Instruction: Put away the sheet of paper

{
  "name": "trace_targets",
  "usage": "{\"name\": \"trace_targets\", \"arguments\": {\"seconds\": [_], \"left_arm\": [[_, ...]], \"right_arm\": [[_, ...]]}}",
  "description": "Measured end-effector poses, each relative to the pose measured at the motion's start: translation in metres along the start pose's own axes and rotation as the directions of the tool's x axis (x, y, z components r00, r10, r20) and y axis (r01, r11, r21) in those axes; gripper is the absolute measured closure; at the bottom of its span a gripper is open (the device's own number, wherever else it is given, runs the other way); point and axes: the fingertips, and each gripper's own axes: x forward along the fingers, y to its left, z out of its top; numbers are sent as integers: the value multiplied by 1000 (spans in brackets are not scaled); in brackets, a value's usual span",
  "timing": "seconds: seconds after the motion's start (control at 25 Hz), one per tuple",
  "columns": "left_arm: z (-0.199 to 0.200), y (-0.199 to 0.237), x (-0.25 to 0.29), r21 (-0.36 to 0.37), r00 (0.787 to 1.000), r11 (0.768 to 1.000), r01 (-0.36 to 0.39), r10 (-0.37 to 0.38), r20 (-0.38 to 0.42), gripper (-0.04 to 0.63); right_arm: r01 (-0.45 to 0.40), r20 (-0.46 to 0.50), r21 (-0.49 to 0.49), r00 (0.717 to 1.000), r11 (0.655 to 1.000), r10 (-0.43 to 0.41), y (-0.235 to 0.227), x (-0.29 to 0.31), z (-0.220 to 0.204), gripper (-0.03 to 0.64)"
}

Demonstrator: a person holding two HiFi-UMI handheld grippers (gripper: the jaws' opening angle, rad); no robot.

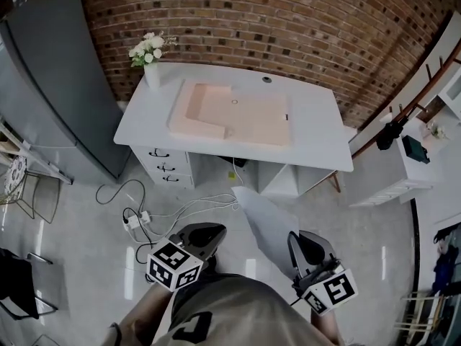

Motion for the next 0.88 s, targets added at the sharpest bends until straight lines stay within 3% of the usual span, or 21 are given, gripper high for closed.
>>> {"name": "trace_targets", "arguments": {"seconds": [0.24,0.36,0.88], "left_arm": [[10,48,-16,-31,999,999,-26,27,31,575],[16,67,-22,-43,998,998,-37,39,51,577],[24,100,-24,-98,994,993,-67,75,82,577]], "right_arm": [[-27,-15,-29,1000,999,26,10,48,15,594],[-52,9,46,999,998,52,16,66,24,594],[-82,-10,97,997,992,83,-1,113,28,594]]}}
